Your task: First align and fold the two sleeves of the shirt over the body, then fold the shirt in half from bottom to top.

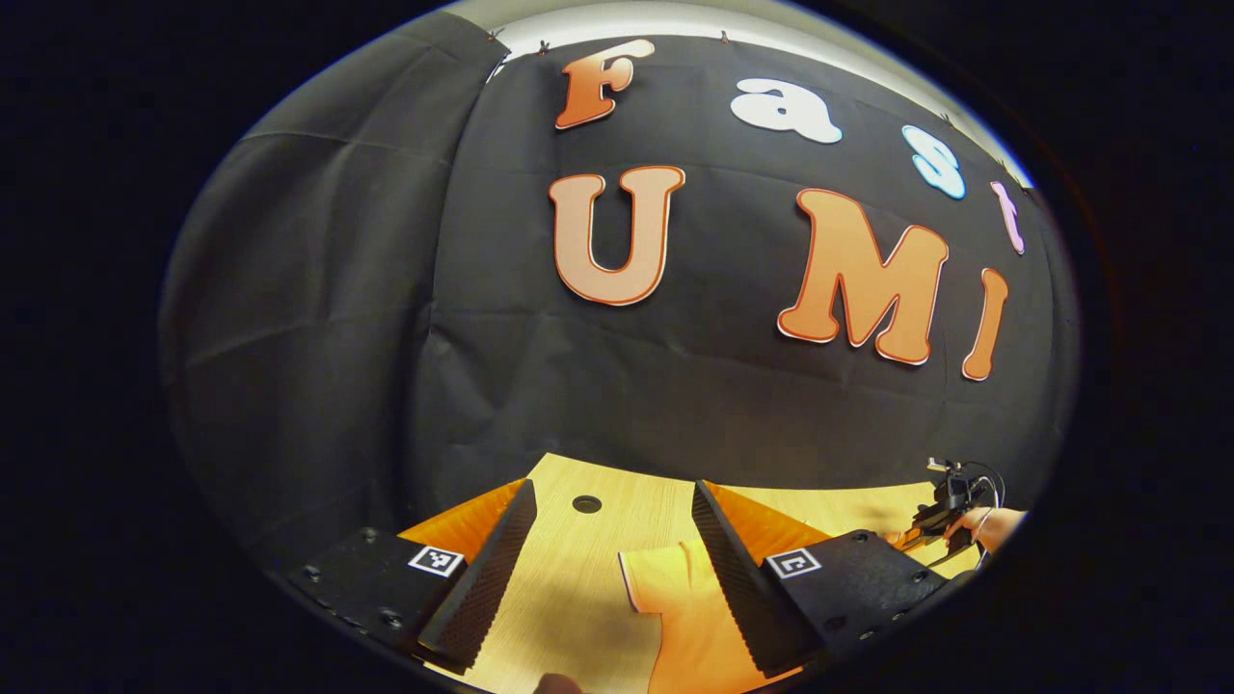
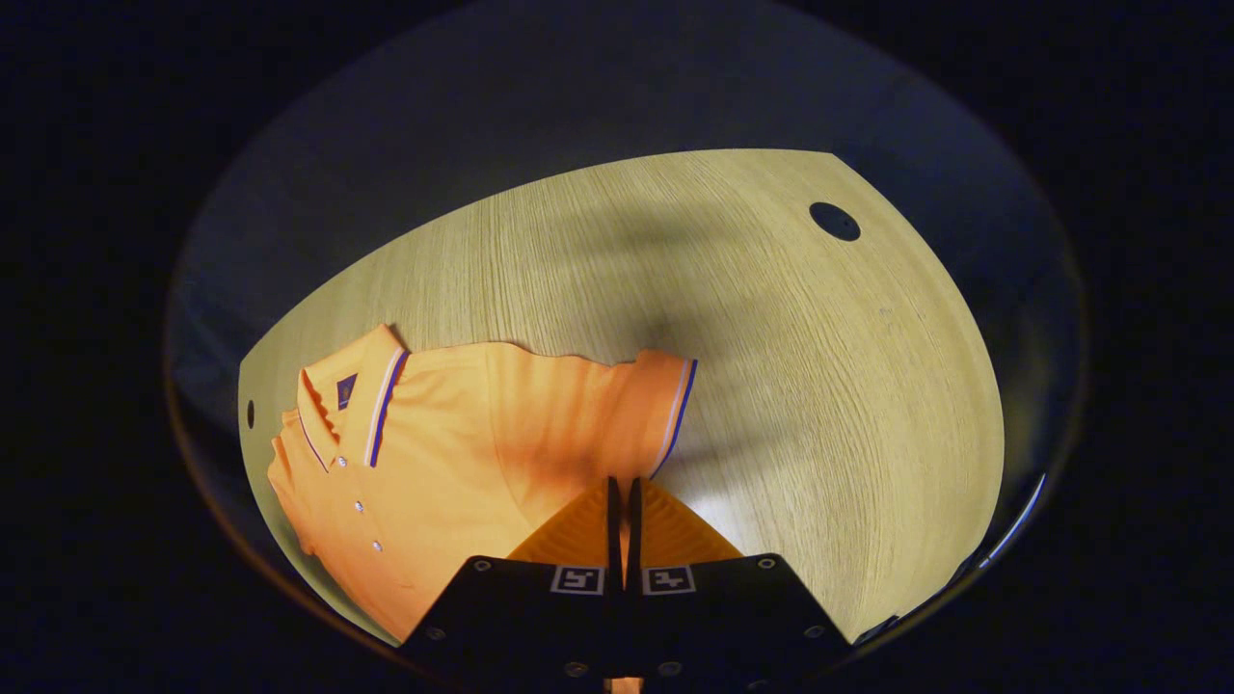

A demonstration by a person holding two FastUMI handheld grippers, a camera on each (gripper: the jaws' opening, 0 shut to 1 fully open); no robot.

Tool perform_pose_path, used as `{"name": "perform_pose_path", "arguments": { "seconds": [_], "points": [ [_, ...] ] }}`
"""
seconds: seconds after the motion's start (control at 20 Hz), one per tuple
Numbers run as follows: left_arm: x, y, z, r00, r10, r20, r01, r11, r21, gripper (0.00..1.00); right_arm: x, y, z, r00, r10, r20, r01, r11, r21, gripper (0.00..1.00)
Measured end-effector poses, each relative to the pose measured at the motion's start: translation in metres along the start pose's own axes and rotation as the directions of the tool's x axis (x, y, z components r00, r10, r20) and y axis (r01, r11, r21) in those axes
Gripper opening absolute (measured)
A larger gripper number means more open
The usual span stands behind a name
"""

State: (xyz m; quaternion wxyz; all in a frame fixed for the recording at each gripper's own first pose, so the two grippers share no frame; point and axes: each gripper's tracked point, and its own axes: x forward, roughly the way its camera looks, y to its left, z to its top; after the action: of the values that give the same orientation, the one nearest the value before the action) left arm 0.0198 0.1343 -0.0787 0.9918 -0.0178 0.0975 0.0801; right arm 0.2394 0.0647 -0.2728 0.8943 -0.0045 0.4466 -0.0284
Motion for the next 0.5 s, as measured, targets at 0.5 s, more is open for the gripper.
{"name": "perform_pose_path", "arguments": {
  "seconds": [0.5],
  "points": [
    [-0.003, 0.015, -0.003, 1.000, -0.022, -0.009, 0.022, 0.999, -0.028, 0.98, -0.069, 0.160, -0.031, 0.948, 0.315, -0.031, -0.315, 0.931, -0.185, 0.02]
  ]
}}
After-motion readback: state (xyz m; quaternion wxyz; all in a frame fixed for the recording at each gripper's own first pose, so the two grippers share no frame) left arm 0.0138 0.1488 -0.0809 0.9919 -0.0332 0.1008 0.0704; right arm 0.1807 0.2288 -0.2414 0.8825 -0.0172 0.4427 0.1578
